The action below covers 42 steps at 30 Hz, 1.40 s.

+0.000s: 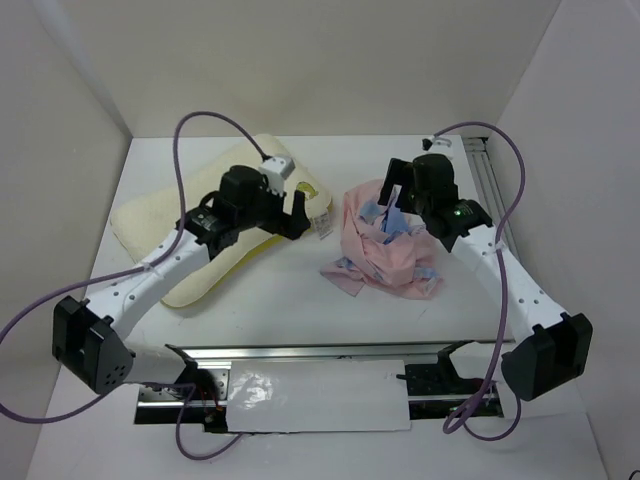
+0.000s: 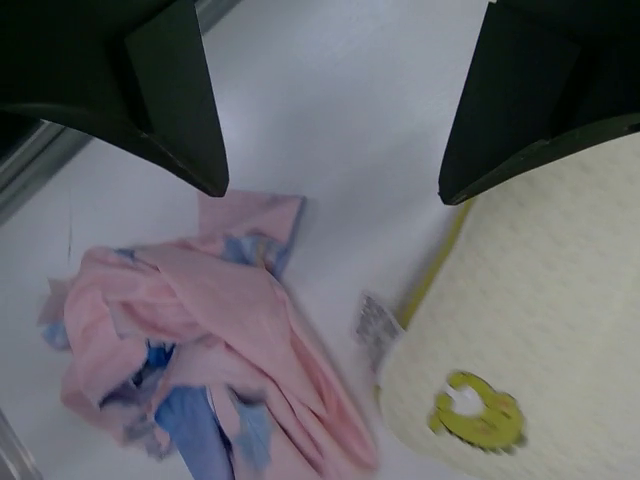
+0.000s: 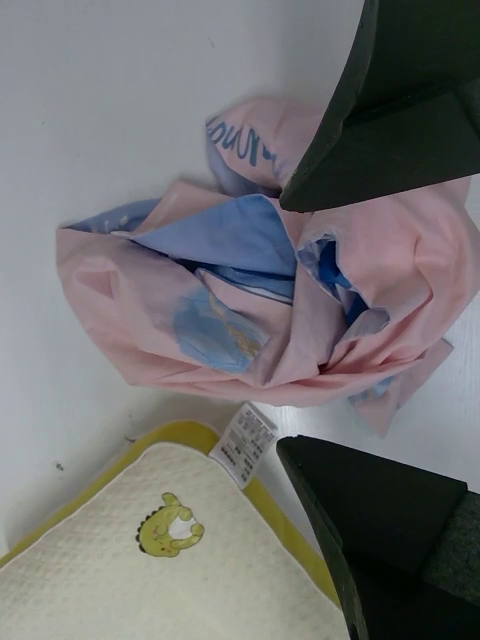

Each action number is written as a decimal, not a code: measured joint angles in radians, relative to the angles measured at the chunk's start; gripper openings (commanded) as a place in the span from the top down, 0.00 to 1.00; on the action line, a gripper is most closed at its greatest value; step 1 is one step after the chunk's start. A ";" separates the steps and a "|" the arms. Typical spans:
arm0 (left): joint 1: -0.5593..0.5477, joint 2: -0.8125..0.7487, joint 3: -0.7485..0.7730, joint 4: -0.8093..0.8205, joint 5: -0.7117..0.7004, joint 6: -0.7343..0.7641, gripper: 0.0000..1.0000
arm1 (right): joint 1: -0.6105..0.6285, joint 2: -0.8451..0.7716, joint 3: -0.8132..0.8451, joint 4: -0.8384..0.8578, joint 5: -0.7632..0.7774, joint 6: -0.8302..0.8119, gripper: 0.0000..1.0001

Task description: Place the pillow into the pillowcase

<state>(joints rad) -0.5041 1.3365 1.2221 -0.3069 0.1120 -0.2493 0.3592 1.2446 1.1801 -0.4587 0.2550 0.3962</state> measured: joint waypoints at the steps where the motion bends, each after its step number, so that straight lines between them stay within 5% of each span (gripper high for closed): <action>1: -0.031 0.000 -0.024 0.001 0.000 -0.014 0.01 | 0.000 0.002 0.000 -0.009 0.000 0.004 0.00; 11: -0.305 0.235 -0.129 0.092 0.073 -0.114 0.01 | -0.024 0.005 -0.111 -0.050 -0.013 0.009 0.00; 22: -0.336 0.524 -0.026 0.129 -0.042 -0.197 0.16 | -0.066 0.053 -0.248 -0.060 -0.087 0.016 0.08; 28: -0.336 0.607 0.027 0.156 -0.073 -0.233 0.48 | -0.100 0.056 -0.322 -0.032 -0.127 0.027 0.33; 29: -0.336 0.617 0.038 0.162 -0.074 -0.238 0.94 | -0.105 0.057 -0.328 -0.026 -0.137 0.027 0.42; 30: -0.336 0.629 0.047 0.167 -0.074 -0.250 1.00 | -0.109 0.058 -0.333 -0.016 -0.144 0.027 0.58; 35: -0.328 0.650 0.049 0.216 -0.054 -0.277 1.00 | -0.117 0.061 -0.332 0.032 -0.158 0.027 0.98; 42: -0.311 0.403 -0.118 0.264 -0.130 -0.286 1.00 | -0.127 0.050 -0.142 0.001 -0.074 0.010 1.00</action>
<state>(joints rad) -0.8146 1.7393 1.1038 -0.0425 -0.0181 -0.5350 0.2325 1.2945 1.0386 -0.4580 0.1806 0.4065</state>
